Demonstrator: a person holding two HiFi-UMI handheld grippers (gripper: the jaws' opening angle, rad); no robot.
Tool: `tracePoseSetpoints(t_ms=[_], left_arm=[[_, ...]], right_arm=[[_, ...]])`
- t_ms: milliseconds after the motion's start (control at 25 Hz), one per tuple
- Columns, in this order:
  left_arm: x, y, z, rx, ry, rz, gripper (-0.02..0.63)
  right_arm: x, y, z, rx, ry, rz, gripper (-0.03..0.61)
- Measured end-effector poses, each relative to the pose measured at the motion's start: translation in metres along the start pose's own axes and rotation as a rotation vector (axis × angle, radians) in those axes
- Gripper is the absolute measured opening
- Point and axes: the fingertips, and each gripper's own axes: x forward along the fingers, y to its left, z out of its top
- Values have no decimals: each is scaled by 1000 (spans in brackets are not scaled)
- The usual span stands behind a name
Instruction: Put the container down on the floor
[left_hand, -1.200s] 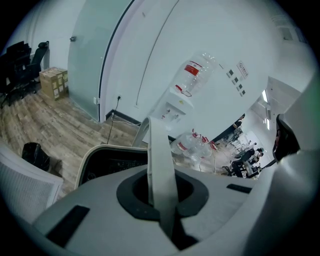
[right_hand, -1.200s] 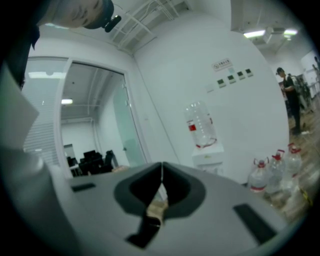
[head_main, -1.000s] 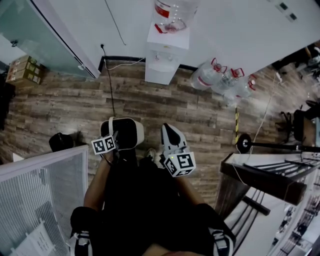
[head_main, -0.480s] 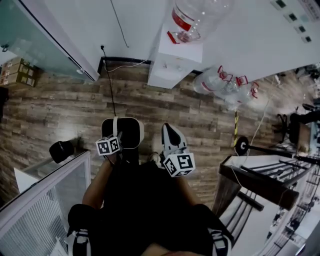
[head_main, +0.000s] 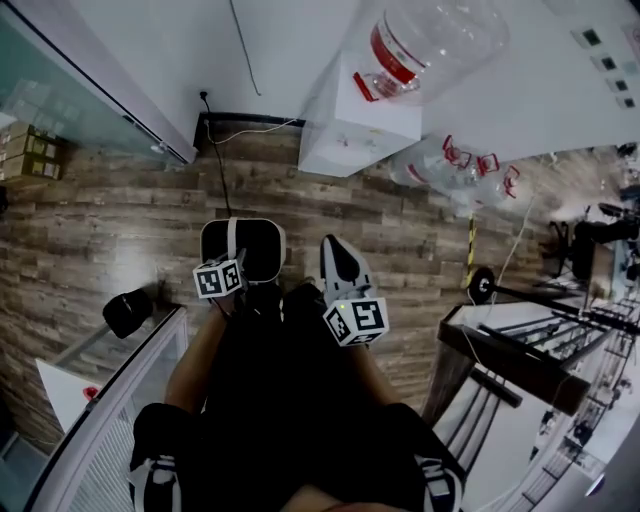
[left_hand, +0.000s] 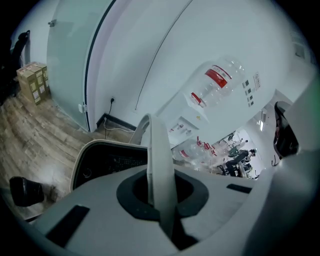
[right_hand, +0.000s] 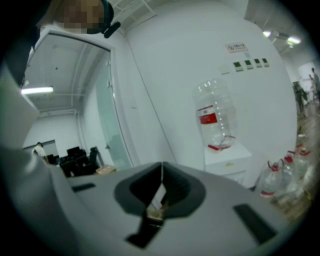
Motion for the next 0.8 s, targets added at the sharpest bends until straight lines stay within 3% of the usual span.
tracePoseSetpoints(t_ms=[200,440,800], left_arm=[[16,20,36,-23,-4,13,25],[42,30,74,-27,-16,43,25],[94,35,138,-49,-7,108,25]], right_arm=[[38,3,8,-3,3,13,34],[84,-24,19,13,-12,28,34],[174,-60,39,54,5,142,34]])
